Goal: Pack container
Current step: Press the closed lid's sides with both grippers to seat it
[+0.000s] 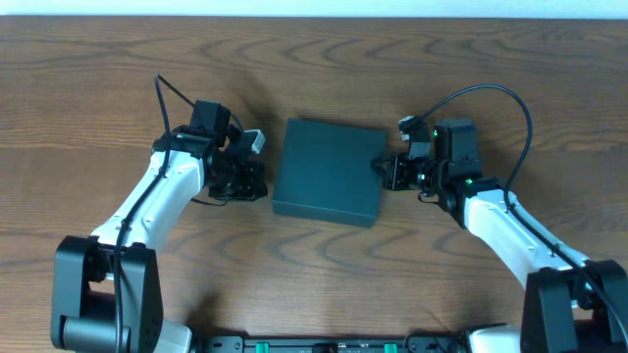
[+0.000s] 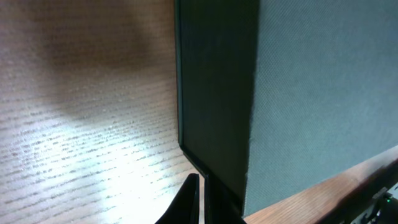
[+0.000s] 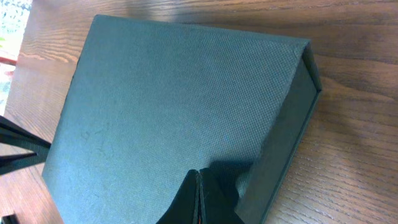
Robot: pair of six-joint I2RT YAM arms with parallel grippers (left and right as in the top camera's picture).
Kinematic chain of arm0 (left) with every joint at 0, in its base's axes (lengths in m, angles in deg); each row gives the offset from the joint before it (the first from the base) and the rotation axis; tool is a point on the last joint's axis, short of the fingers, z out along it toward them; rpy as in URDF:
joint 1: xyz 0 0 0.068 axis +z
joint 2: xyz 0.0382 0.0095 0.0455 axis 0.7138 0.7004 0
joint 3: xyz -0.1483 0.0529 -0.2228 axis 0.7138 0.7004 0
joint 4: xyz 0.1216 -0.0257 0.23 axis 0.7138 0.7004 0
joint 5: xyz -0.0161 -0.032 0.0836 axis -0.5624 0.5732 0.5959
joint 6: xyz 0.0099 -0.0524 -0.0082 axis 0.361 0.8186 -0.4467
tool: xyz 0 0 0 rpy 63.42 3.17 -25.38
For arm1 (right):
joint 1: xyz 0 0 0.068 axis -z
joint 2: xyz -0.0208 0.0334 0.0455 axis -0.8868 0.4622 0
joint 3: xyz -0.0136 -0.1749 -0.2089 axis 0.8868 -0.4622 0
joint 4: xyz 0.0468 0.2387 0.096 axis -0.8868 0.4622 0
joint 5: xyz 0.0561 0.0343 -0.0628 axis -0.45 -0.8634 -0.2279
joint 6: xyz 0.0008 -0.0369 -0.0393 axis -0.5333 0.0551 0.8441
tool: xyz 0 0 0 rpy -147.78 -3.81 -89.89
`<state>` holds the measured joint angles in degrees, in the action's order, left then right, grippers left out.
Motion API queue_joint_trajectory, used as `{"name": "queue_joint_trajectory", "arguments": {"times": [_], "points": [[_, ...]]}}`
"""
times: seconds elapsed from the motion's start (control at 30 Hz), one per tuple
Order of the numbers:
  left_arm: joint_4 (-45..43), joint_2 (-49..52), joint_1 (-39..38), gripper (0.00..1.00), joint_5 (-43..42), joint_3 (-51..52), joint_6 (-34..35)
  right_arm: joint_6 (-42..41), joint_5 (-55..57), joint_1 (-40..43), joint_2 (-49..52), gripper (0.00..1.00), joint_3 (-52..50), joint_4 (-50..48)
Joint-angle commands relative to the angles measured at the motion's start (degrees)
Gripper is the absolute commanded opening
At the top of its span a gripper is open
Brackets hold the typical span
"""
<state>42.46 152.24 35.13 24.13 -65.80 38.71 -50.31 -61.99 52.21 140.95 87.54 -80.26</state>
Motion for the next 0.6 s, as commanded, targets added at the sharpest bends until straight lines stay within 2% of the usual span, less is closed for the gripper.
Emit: {"name": "queue_joint_trajectory", "arguments": {"times": [0.0,0.13,0.23,0.33,0.57], "points": [[-0.2,-1.2,-0.1,0.06,-0.9,0.4,1.3,-1.2,2.1,-0.6,1.8,0.01,0.1,0.3],[-0.5,-1.2,-0.1,0.06,-0.9,0.4,1.9,-1.8,3.1,-0.2,0.5,0.01,0.8,1.1],[-1.2,-1.2,-0.1,0.06,-0.8,0.4,2.4,-7.7,13.6,2.0,-3.1,0.01,0.9,5.1],[-1.3,-1.2,-0.1,0.06,-0.7,0.4,2.3,-10.4,18.0,3.6,-4.7,0.01,0.9,7.1],[-2.7,-1.2,-0.1,0.06,-0.8,0.5,2.9,-10.1,16.1,1.9,-0.5,0.01,0.7,6.2]]}}
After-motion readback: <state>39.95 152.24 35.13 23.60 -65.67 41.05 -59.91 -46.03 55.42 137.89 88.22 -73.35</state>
